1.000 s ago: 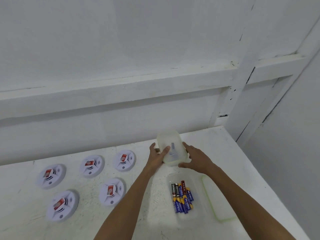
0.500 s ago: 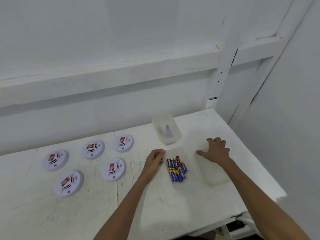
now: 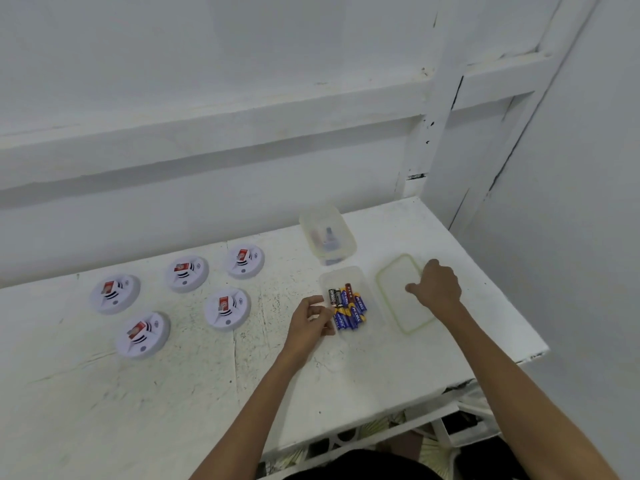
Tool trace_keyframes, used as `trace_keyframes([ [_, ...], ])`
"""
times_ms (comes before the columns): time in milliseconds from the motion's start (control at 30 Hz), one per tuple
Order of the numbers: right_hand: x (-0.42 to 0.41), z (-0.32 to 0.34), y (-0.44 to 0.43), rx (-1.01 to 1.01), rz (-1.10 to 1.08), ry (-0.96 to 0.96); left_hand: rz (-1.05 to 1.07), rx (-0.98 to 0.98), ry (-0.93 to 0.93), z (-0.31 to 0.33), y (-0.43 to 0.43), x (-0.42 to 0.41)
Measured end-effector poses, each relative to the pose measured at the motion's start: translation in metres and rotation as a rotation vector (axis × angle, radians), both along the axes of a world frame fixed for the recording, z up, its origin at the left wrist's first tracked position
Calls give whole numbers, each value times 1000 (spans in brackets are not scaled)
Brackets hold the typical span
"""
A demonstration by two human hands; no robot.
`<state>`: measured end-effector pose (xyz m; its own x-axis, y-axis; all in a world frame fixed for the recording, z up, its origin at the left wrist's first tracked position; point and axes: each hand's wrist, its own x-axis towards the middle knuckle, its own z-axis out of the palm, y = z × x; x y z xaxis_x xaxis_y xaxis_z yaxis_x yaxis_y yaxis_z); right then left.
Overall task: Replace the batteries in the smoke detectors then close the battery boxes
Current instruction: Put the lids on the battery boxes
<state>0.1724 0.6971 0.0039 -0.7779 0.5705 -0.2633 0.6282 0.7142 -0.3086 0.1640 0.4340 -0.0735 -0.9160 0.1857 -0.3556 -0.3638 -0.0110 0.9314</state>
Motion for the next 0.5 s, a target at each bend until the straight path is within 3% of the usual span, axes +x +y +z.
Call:
trace_keyframes([
  [167,-2,31,-50,-8,227,198,51,-5,-1,8,3,6],
  [500,18,17,-144,147,539,159,97,138,-138,27,5,9],
])
